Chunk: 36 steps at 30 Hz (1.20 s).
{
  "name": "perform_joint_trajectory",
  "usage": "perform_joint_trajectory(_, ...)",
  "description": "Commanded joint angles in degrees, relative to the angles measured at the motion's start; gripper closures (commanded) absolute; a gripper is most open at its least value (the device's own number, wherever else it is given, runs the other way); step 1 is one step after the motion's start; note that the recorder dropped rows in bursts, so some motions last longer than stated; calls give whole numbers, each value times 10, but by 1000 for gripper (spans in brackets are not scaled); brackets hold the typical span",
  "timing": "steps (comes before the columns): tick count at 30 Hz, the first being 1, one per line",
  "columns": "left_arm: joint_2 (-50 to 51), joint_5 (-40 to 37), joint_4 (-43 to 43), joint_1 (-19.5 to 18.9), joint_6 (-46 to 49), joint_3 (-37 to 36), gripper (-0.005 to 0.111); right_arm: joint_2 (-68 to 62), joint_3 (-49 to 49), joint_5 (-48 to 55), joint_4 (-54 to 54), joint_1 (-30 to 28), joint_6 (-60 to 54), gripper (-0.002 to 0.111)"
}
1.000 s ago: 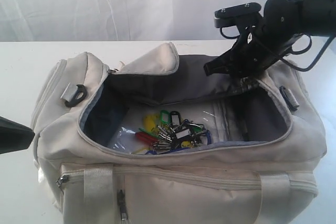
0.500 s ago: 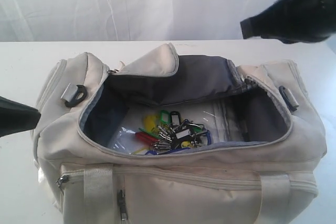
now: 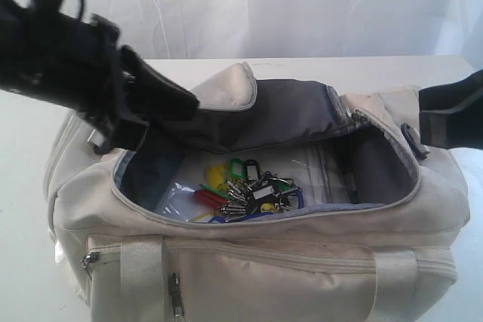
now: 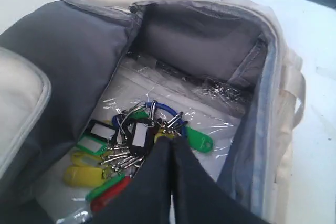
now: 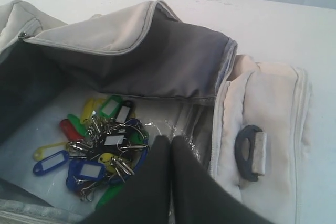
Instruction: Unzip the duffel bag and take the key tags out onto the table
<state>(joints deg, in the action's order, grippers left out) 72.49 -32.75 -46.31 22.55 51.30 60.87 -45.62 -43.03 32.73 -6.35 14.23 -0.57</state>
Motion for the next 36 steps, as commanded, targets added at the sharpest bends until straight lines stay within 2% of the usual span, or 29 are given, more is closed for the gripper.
perform_joint_trajectory(1,98,88,39,46,27,23,107,3,14,-22,7,0,-7,108)
perform_joint_trajectory(5,159,172,46,52,31,23,107,4,14,-21,6,0,-7,108)
perform_joint_trajectory(10,221,184,49,59,50,49,107,4,14,-22,-2,0,-7,108)
perform_joint_trajectory(13,250,224,49,62,58,70,107,4,14,-23,-2,0,-7,108)
perform_joint_trajectory(21,298,417,49,62,61,99,107,4,14,-25,-2,0,-7,108)
perform_joint_trajectory(24,305,481,41,61,91,99,107,4,14,-25,-2,0,-7,108)
perform_joint_trajectory(27,309,531,-23,61,175,99,107,4,14,-25,-2,0,-7,108)
perform_joint_trajectory(31,319,598,-208,54,368,99,107,4,14,-26,-2,0,-7,108)
perform_joint_trajectory(36,322,541,-386,20,533,99,107,4,14,-27,-2,0,-7,108)
